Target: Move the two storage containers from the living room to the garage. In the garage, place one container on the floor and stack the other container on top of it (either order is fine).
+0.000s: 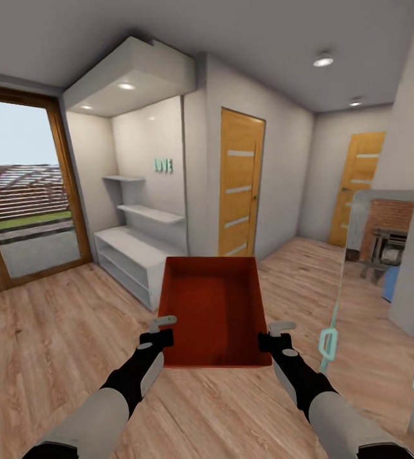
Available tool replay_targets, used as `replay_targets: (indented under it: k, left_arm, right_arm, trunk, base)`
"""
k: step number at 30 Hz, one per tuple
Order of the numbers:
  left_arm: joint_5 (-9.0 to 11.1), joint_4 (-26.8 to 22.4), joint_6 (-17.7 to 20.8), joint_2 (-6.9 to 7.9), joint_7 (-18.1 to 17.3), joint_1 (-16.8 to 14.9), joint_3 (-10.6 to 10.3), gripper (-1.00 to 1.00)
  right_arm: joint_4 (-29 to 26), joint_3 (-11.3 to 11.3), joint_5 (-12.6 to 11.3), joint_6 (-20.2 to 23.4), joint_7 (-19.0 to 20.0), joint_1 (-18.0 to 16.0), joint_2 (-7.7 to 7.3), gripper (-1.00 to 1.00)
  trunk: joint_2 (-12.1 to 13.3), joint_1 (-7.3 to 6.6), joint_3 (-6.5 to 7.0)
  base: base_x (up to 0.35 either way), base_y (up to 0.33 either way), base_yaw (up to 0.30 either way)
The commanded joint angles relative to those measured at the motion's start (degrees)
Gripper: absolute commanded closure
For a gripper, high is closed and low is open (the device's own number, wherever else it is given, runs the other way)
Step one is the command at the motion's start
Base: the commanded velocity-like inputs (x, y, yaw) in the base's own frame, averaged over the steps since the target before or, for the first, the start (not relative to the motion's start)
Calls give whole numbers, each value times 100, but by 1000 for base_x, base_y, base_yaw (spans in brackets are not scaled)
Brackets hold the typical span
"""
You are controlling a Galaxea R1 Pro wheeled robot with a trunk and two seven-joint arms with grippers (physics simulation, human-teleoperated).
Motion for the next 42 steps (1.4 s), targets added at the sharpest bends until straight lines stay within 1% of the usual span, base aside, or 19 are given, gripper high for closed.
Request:
replay_targets:
  k: [1, 21, 27, 42]
  left_arm:
    - [129, -2, 30, 330, 66, 3, -5, 100]
    - [129, -2, 27, 330, 66, 3, -5, 100]
    - [129, -2, 24, 330, 66, 3, -5, 100]
    - [129, -2, 22, 330, 66, 3, -5, 100]
  right_arm:
    - [-20, -411, 31, -218, -38, -6, -23, 100]
    - [-21, -415, 31, -216, -39, -6, -28, 100]
    - [-21, -415, 31, -216, -39, -6, -35, 100]
    - [-21, -424, 32, -207, -31, -6, -43, 100]
  trunk:
    - [-4, 5, -2]
    - [-4, 5, -2]
    - [-4, 5, -2]
    - [-4, 5, -2]
  base:
    - [323, 0, -258]
    - [323, 0, -282]
    - [323, 0, -76]
    - [323, 0, -3]
